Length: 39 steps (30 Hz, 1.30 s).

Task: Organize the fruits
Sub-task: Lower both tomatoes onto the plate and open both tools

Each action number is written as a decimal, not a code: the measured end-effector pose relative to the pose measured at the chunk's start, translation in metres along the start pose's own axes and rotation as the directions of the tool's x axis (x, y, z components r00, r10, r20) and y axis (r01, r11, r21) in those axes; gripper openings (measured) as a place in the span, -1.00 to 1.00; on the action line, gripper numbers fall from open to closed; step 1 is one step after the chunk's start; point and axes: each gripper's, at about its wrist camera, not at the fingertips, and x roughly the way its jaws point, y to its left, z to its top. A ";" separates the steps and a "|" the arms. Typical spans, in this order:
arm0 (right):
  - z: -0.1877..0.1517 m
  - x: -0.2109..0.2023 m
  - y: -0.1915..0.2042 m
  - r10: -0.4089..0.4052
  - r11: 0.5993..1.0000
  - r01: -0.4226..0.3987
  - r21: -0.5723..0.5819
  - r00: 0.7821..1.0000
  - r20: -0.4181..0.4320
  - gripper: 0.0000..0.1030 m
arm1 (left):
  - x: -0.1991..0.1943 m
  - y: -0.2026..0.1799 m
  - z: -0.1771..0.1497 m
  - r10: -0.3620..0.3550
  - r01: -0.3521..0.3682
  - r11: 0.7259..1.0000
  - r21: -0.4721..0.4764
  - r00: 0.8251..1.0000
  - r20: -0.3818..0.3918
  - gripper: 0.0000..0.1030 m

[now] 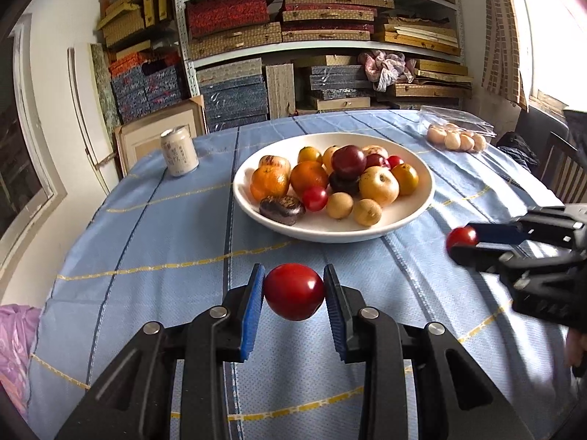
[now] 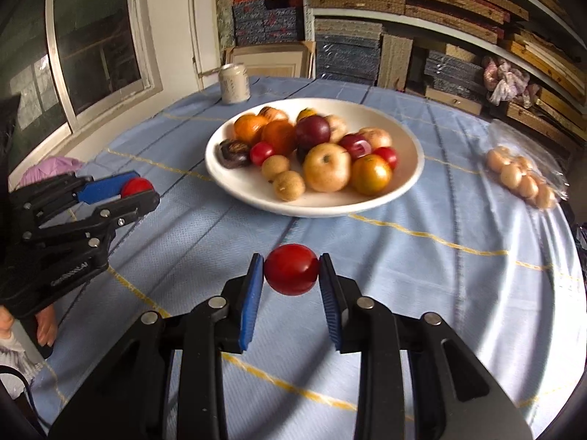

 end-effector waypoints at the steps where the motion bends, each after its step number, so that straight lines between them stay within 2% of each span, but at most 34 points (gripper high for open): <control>1: 0.000 -0.007 -0.004 -0.003 1.000 0.003 0.004 1.000 0.009 -0.42 | -0.002 -0.002 0.002 -0.001 0.001 1.000 0.004 1.000 0.002 -0.36; 5: 0.014 -0.037 -0.023 -0.019 0.999 0.017 0.028 0.997 0.069 -0.42 | -0.003 -0.012 0.014 -0.008 0.008 1.000 0.030 1.000 0.011 -0.36; 9: 0.046 -0.038 -0.034 -0.032 0.999 0.029 0.035 0.993 0.116 -0.42 | 0.013 -0.021 0.034 -0.002 0.001 0.998 0.068 1.000 0.011 -0.36; 13: 0.082 -0.007 -0.041 -0.025 0.998 0.017 0.062 0.991 0.129 -0.42 | 0.046 -0.018 0.059 -0.007 0.007 0.999 0.047 1.000 0.002 -0.36; 18: 0.113 0.048 -0.047 -0.038 0.997 0.032 0.066 0.994 0.098 -0.42 | 0.091 -0.009 0.081 -0.012 0.012 1.000 0.009 1.000 -0.024 -0.36; 24: 0.121 0.090 -0.048 -0.053 0.997 0.050 0.054 0.996 0.066 -0.42 | 0.128 0.000 0.088 -0.030 0.028 0.999 -0.038 0.998 -0.062 -0.36; 28: 0.118 0.099 -0.045 -0.063 0.997 0.060 0.046 0.995 0.072 -0.41 | 0.131 0.003 0.087 -0.040 0.038 0.998 -0.049 0.998 -0.057 -0.28; 29: 0.118 0.100 -0.046 -0.064 0.997 0.060 0.047 0.995 0.075 -0.41 | 0.132 0.003 0.087 -0.035 0.033 0.998 -0.048 0.998 -0.057 -0.20; 31: 0.117 0.102 -0.045 -0.068 0.997 0.065 0.045 0.995 0.076 -0.30 | 0.132 0.002 0.087 -0.038 0.035 0.998 -0.045 0.998 -0.055 -0.08; 35: 0.113 0.097 -0.049 -0.090 0.995 0.086 0.053 0.992 0.091 0.13 | 0.130 -0.001 0.085 -0.016 0.014 0.999 -0.032 0.998 -0.055 0.09; 37: 0.111 0.092 -0.050 -0.084 0.995 0.078 0.062 0.991 0.101 0.32 | 0.128 0.000 0.084 -0.011 0.009 0.999 -0.041 0.998 -0.056 0.47; 39: 0.108 0.086 -0.049 -0.085 0.995 0.079 0.062 0.990 0.112 0.38 | 0.124 0.001 0.083 -0.022 0.020 0.999 -0.050 0.998 -0.052 0.57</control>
